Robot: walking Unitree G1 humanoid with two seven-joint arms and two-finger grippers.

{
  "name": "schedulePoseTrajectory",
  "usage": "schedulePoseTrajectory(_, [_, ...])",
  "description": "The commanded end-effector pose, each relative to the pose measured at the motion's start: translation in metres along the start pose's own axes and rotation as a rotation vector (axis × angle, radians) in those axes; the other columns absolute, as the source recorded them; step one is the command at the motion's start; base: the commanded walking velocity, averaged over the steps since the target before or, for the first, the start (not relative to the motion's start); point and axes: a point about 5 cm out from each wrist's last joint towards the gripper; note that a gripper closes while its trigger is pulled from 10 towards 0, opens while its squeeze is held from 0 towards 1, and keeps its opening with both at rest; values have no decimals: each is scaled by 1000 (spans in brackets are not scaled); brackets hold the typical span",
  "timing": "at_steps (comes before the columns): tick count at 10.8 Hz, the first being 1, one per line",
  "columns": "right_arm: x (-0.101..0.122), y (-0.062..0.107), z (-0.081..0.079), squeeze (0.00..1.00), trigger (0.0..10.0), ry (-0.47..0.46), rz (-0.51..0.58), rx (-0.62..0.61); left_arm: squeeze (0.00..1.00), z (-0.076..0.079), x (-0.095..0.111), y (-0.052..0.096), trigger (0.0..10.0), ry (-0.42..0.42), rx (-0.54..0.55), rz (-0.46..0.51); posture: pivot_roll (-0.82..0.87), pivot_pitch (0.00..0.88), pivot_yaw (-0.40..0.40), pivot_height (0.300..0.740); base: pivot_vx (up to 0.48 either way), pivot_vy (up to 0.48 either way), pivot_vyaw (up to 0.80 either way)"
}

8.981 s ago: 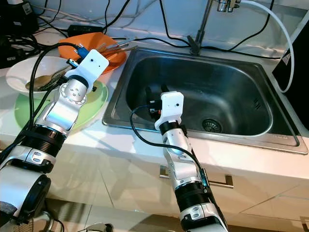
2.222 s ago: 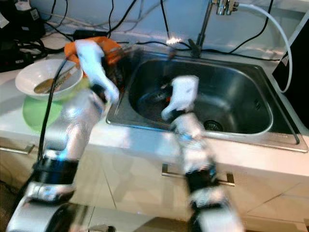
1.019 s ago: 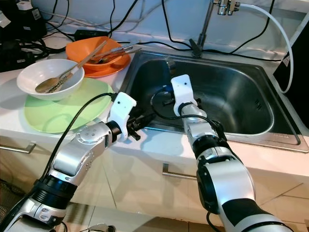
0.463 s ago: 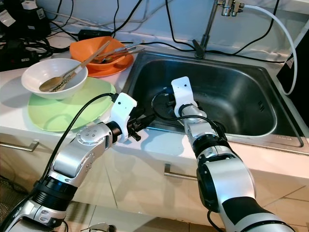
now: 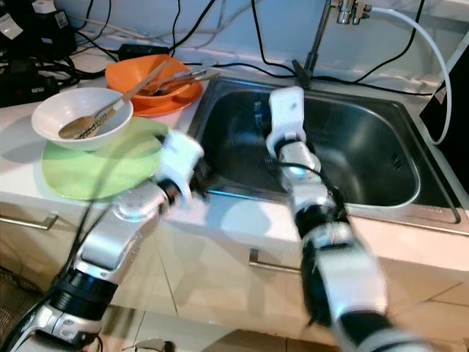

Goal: Kitchen organization

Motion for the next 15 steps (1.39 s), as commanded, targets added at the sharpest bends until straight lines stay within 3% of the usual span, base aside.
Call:
schedulePoseTrajectory(1, [3, 8, 4, 0, 10000, -69, 67, -41, 0, -16, 10, -2, 10000, -18, 105, 34, 48, 32, -56, 740, 0, 0, 0])
schedulePoseTrajectory(3, [-8, 24, -2, 0, 10000, -139, 99, -73, 0, -43, 15, -3, 10000, -94, 275, 28, 40, 35, -51, 740, 0, 0, 0])
schedulePoseTrajectory(4, [-18, 30, -12, 0, 10000, -160, 73, -53, 0, -60, 16, -7, 10000, -224, 329, -17, 44, 35, -51, 740, 0, 0, 0])
schedulePoseTrajectory(6, [-19, 32, -24, 0, 10000, -192, 54, -28, 0, -75, 21, -18, 10000, -346, 375, -46, 46, 35, -48, 740, 0, 0, 0])
schedulePoseTrajectory(9, [-22, 36, -30, 0, 10000, -202, 41, -15, 0, -82, 7, -11, 10000, -316, 474, -109, 48, 42, -49, 740, 0, 0, 0])
schedulePoseTrajectory(11, [-23, 38, -33, 0, 10000, -212, 26, -12, 0, -93, -11, 8, 10000, -260, 588, -195, 55, 49, -53, 740, 0, 0, 0])
schedulePoseTrajectory(15, [-24, 38, -34, 0, 10000, -215, 10, -6, 0, -89, -19, 20, 10000, -207, 609, -233, 57, 52, -59, 740, 0, 0, 0])
Point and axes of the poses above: a point about 5 cm out from each wrist's last joint towards the gripper, its own y axis pointing back from the gripper into the wrist, its own x axis along the axis of the wrist's last joint, z = x × y, and after that the axes turned 15 degrees about -y, right-handed
